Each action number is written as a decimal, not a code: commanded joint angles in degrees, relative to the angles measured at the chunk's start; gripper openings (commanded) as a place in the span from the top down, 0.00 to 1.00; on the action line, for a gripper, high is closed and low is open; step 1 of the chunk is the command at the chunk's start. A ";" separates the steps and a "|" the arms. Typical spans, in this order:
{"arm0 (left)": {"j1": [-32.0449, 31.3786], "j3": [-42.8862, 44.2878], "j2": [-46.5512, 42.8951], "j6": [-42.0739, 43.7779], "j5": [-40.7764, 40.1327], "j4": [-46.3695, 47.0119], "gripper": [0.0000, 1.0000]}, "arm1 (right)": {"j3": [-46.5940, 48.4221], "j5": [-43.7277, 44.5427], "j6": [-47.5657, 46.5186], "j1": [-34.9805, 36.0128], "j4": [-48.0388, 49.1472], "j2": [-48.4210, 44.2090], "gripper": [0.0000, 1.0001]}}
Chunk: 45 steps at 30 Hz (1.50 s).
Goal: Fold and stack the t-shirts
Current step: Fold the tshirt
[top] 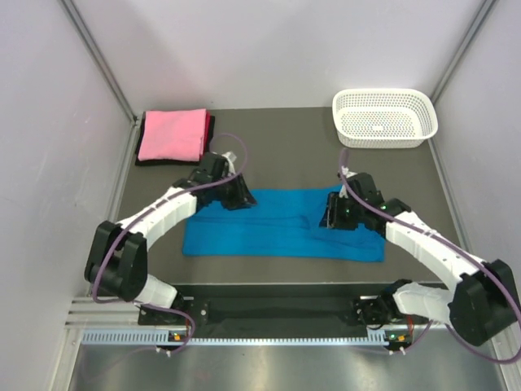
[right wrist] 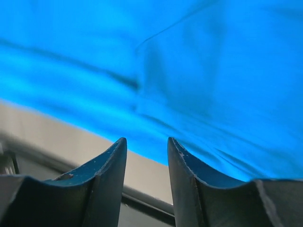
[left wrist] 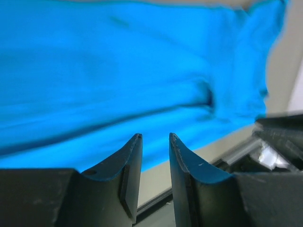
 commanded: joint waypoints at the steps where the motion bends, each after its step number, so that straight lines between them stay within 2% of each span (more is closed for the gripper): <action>1: -10.49 -1.26 2.42 -8.08 -0.22 13.49 0.66 | 3.18 15.56 11.52 -0.76 -5.95 -3.68 0.60; 3: -14.02 -0.12 4.44 -8.96 -1.90 17.70 0.65 | 1.79 19.00 13.03 -3.13 -7.54 -4.55 0.64; 7: -21.23 3.92 12.34 -8.70 -4.54 21.41 0.65 | -2.26 18.05 13.91 -11.91 -7.81 -6.93 0.66; 8: -21.94 4.89 13.84 -8.52 -4.80 21.68 0.65 | -2.88 17.61 13.83 -15.06 -7.63 -7.28 0.66; 14: -23.97 9.02 21.05 -8.70 -5.34 21.77 0.62 | -4.64 16.55 11.36 -22.02 -6.84 -4.65 0.67; 21: -24.85 10.61 24.23 -7.82 -4.73 22.11 0.60 | -8.85 14.70 13.56 -23.27 -3.59 -4.73 0.67; 34: -25.38 11.66 27.48 -7.56 -3.58 22.82 0.62 | -13.52 10.31 15.14 -23.44 5.11 -1.22 0.68; 41: -25.47 13.33 28.80 -8.17 -1.73 23.09 0.69 | -15.10 10.04 15.76 -23.44 6.96 -2.01 0.69; 45: -25.47 13.95 28.89 -8.61 -0.68 23.09 0.80 | -15.10 8.55 16.11 -23.44 6.96 -2.89 0.72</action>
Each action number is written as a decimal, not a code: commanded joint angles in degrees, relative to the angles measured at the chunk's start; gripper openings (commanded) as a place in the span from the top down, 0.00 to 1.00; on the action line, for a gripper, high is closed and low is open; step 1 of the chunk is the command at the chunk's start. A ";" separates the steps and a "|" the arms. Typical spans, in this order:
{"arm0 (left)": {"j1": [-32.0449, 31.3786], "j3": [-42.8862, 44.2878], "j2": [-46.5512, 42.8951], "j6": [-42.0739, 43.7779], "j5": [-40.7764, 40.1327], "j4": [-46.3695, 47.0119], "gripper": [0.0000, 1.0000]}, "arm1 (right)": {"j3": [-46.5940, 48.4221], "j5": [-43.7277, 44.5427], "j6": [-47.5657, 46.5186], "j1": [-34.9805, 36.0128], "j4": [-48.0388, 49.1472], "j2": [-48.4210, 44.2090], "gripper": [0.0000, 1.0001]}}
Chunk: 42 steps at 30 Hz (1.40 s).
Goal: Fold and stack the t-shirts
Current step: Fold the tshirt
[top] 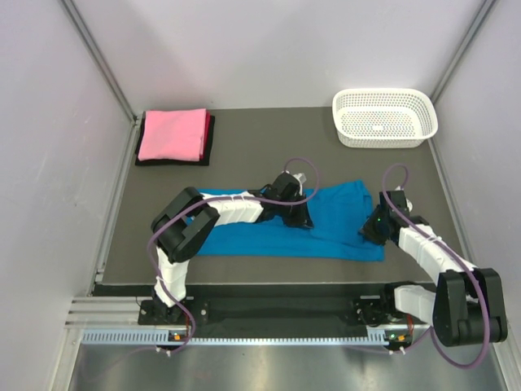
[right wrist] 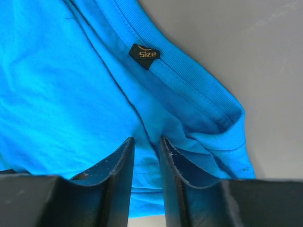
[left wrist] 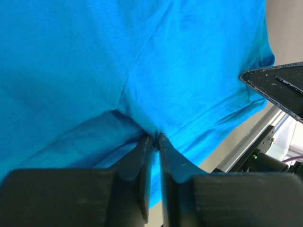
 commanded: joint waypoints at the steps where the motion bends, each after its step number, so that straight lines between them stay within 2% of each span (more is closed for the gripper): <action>1: -0.20 2.17 0.30 -0.50 1.53 2.96 0.86 | -0.61 -1.72 1.09 -0.62 2.08 -1.49 0.74; 4: -0.20 2.61 0.04 -0.59 1.27 1.99 0.98 | -0.35 -1.37 1.09 -0.62 1.91 -2.37 0.86; 6: -0.20 3.57 0.03 -0.68 1.27 0.68 1.00 | -0.08 -0.93 1.01 -0.62 1.56 -2.81 0.89; 11: -0.29 3.66 -0.40 -1.12 1.53 0.58 1.00 | 0.18 -1.72 0.83 -0.62 0.77 -1.93 0.84; 15: -0.29 3.58 -0.93 -1.47 1.62 0.50 1.00 | -0.34 -1.72 0.74 -0.62 0.41 -2.63 0.83; 19: -0.37 3.58 -1.02 -1.64 1.44 0.23 1.00 | -0.17 -2.16 0.74 -0.62 -0.81 -3.42 0.74; 24: -0.46 3.23 -1.02 -1.82 1.36 0.23 1.00 | -0.61 -2.16 0.48 -0.62 -3.54 -4.04 0.75; 29: -0.90 2.43 -1.46 -1.56 0.30 0.23 0.75 | -1.49 -1.55 0.13 -0.62 -3.98 -5.09 0.75; 37: -1.78 2.17 -0.85 -1.56 0.30 0.23 0.71 | -1.66 -1.90 0.13 -0.62 -2.14 -5.97 0.78; 40: -2.04 2.26 -0.32 -1.64 0.65 0.23 0.71 | -1.66 -2.51 0.13 -0.62 -1.44 -6.06 0.86; 41: -2.05 2.17 -0.32 -1.64 0.74 0.23 0.70 | -1.75 -3.04 0.04 -0.62 -1.17 -6.06 0.94; 42: -2.13 2.17 -0.49 -1.64 0.57 0.23 0.70 | -1.84 -3.30 0.04 -0.62 -1.00 -6.24 0.98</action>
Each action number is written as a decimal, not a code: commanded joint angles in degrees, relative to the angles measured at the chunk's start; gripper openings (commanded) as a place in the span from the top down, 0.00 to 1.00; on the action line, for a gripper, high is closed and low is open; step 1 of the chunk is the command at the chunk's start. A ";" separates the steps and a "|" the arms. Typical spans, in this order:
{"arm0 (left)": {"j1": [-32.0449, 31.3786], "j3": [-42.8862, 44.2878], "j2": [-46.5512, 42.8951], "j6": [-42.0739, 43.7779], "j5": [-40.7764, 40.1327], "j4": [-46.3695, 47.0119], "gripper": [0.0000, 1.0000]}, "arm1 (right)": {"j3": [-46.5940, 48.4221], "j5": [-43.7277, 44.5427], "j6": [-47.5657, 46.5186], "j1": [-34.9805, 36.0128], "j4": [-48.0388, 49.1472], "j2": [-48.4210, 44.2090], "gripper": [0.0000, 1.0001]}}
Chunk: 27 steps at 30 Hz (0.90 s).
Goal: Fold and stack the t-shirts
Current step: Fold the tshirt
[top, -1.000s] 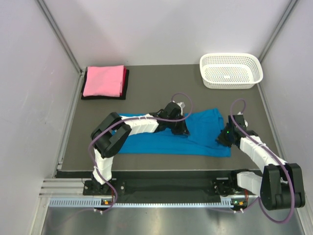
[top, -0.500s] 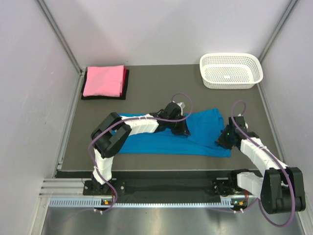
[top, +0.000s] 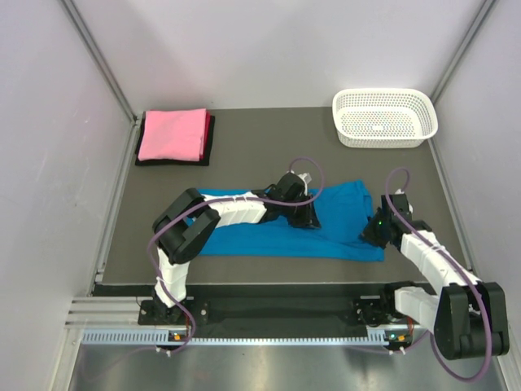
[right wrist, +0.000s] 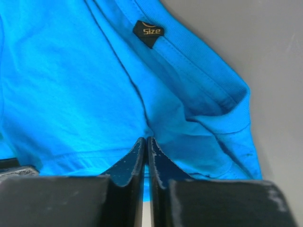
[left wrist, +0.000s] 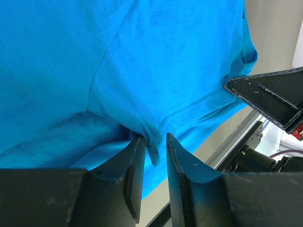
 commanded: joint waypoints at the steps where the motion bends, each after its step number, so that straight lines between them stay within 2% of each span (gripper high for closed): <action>1: -0.45 0.14 -0.58 -0.09 0.08 0.78 0.70 | -0.42 -1.16 -0.16 -0.62 1.76 -1.38 1.00; 3: -0.45 0.31 -0.67 -0.01 -0.09 -0.89 0.71 | -0.42 -1.25 0.02 -0.71 1.67 -2.00 1.00; 5: -0.45 0.75 -0.84 -0.01 -0.09 -1.59 0.79 | -0.07 -1.25 0.19 -0.62 1.15 -2.79 1.00; 6: -0.45 0.93 -0.84 0.08 -0.09 -1.94 0.85 | 0.11 -1.08 0.20 -0.62 0.89 -2.88 1.00; 7: -0.54 1.45 -0.76 0.08 -0.18 -2.99 0.95 | 0.54 -0.81 0.11 -0.54 0.19 -3.40 1.00; 8: -0.45 1.72 -0.67 0.08 -0.35 -3.00 0.99 | 0.72 -0.64 0.11 -0.62 -0.34 -3.49 1.00; 13: -0.54 2.77 -0.93 0.08 -1.06 -6.07 1.00 | 1.69 -0.02 0.63 -0.62 -3.24 -5.60 1.00; 27: -0.45 4.09 -2.34 0.79 -1.50 -10.47 1.00 | -2.26 5.43 7.14 3.33 -9.92 -21.15 1.00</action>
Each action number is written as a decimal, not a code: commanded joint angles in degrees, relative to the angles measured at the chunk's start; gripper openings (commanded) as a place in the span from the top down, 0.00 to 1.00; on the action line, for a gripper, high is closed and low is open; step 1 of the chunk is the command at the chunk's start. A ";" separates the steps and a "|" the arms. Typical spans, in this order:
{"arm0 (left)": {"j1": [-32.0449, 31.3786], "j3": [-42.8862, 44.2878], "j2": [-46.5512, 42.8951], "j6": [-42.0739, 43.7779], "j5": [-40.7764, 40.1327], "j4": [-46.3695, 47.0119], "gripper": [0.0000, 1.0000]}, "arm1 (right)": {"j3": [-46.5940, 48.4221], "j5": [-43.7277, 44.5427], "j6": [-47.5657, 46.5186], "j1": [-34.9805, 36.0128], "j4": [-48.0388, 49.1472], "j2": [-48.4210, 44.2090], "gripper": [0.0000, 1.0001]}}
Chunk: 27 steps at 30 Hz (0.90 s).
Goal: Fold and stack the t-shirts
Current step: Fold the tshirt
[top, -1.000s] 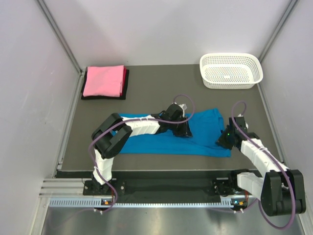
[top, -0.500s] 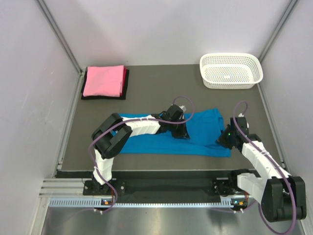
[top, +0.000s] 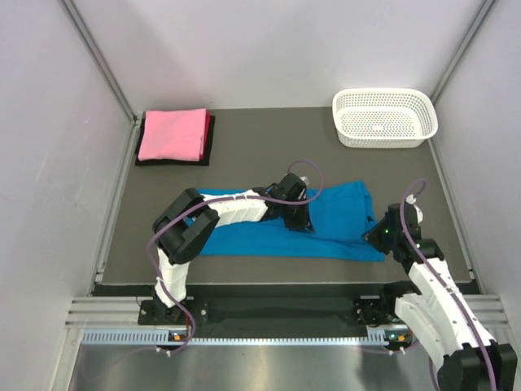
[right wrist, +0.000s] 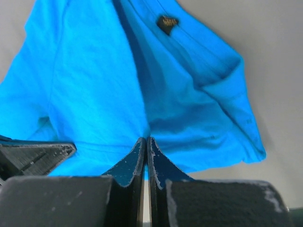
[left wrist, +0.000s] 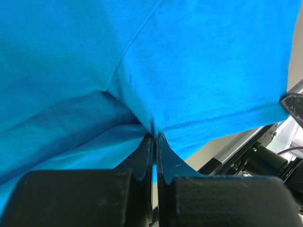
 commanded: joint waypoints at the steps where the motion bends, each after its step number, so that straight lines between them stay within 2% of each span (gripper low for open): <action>1: -0.23 1.73 -2.42 1.00 -0.12 -1.60 1.00 | -1.00 3.39 2.74 1.82 -3.06 -2.64 1.00; 9: -0.23 0.59 -4.10 1.27 -0.21 -2.65 1.00 | -3.37 5.85 6.96 6.13 -4.82 -7.75 1.00; 19: -0.23 -0.64 -4.18 1.36 -0.12 -2.66 1.00 | -7.67 10.43 16.97 14.03 -4.91 -14.25 1.00; 27: -0.23 -0.73 -4.27 2.15 -1.70 -5.64 1.00 | -8.64 13.15 19.27 15.54 -5.53 -16.54 1.00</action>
